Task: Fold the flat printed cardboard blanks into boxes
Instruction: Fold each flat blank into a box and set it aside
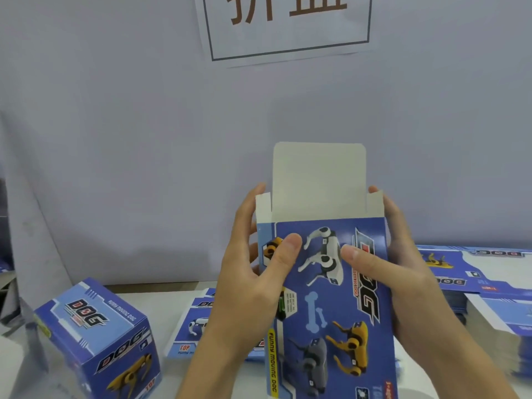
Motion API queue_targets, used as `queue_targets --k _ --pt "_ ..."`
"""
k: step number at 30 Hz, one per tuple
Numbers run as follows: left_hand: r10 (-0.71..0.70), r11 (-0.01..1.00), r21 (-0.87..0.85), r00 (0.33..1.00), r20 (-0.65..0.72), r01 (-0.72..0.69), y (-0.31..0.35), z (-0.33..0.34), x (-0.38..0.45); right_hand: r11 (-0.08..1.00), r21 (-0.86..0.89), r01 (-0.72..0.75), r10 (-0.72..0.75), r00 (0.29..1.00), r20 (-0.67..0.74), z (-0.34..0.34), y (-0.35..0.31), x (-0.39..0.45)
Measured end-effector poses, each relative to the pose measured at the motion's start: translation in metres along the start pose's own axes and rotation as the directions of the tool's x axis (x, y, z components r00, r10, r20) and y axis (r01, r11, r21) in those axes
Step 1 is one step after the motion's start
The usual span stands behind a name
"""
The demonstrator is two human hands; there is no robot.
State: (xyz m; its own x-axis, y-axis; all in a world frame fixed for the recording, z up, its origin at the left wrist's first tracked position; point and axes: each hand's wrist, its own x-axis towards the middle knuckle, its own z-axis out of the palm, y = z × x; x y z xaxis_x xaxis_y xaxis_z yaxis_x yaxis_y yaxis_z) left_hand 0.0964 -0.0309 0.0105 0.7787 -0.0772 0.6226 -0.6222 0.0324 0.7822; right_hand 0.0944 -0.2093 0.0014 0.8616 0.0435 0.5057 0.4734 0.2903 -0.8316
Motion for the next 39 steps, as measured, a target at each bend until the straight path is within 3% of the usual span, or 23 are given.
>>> queue_targets --k 5,11,16,19,25,29,33,36,39 --pt "-0.033 0.991 -0.131 0.999 -0.027 0.029 0.001 0.004 -0.002 0.985 -0.044 0.165 -0.167 0.985 -0.033 0.016 0.008 -0.004" --pt "-0.053 0.999 -0.018 0.981 -0.187 0.05 -0.003 0.003 0.001 0.984 -0.131 0.117 -0.116 0.993 0.017 0.025 0.007 -0.01" --pt "-0.049 0.998 -0.05 0.949 -0.313 0.036 -0.002 0.001 0.002 0.982 -0.188 0.018 -0.037 0.994 -0.1 0.031 -0.004 -0.007" --pt "-0.049 0.999 -0.03 0.963 -0.265 0.043 0.002 -0.003 0.004 0.977 -0.211 0.001 -0.032 0.989 -0.144 0.03 -0.009 -0.002" --pt "-0.136 0.969 -0.231 0.974 -0.182 0.092 0.005 -0.003 0.003 0.991 -0.128 -0.034 0.013 0.987 -0.158 0.028 -0.002 -0.002" --pt "-0.047 0.991 -0.133 0.975 -0.218 0.018 0.006 0.001 0.004 0.992 -0.127 -0.01 -0.007 0.991 -0.136 0.029 -0.003 -0.002" --pt "0.053 0.978 -0.176 0.951 -0.305 -0.111 0.004 0.001 -0.001 0.997 -0.029 0.076 -0.08 0.981 -0.178 0.031 -0.005 -0.001" --pt "-0.022 0.946 -0.312 0.939 -0.342 -0.091 0.004 0.001 -0.004 0.999 -0.022 0.027 -0.031 0.986 -0.164 0.027 -0.005 -0.002" --pt "-0.029 0.975 -0.221 0.955 -0.294 -0.038 0.0 -0.001 -0.004 0.998 -0.032 0.053 -0.055 0.995 -0.084 0.029 0.0 -0.007"
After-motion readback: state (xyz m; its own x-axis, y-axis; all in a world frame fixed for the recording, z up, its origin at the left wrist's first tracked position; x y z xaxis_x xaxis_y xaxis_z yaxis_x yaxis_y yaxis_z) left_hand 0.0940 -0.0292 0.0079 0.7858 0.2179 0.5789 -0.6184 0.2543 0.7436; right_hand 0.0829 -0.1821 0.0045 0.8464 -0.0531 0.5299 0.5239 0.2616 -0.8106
